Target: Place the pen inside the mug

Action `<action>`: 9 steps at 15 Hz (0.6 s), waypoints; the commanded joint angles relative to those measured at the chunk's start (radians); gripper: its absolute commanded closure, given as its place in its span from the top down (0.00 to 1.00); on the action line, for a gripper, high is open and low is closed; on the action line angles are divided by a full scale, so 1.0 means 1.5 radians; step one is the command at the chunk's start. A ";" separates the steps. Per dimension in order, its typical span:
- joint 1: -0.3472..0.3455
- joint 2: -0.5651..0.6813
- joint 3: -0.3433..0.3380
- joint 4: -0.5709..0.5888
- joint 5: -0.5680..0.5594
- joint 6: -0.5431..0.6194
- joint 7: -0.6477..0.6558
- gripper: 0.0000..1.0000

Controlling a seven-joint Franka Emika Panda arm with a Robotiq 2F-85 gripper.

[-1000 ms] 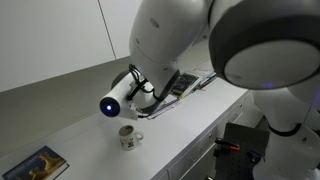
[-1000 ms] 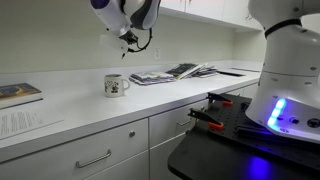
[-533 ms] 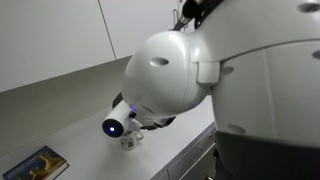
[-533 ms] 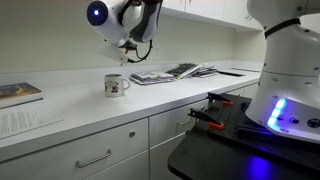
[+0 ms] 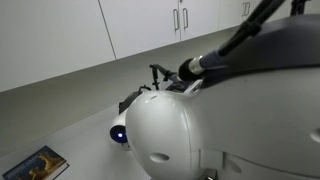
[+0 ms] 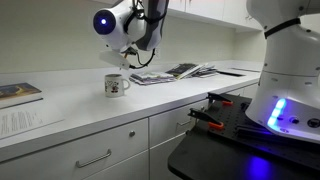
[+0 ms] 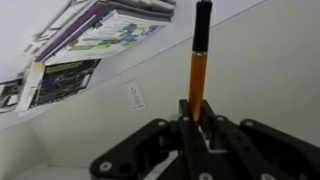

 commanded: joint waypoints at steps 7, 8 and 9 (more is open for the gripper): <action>0.053 0.165 -0.029 -0.069 0.294 0.181 -0.143 0.04; 0.058 0.182 -0.026 -0.076 0.346 0.193 -0.178 0.04; 0.060 0.185 -0.019 -0.082 0.393 0.198 -0.218 0.04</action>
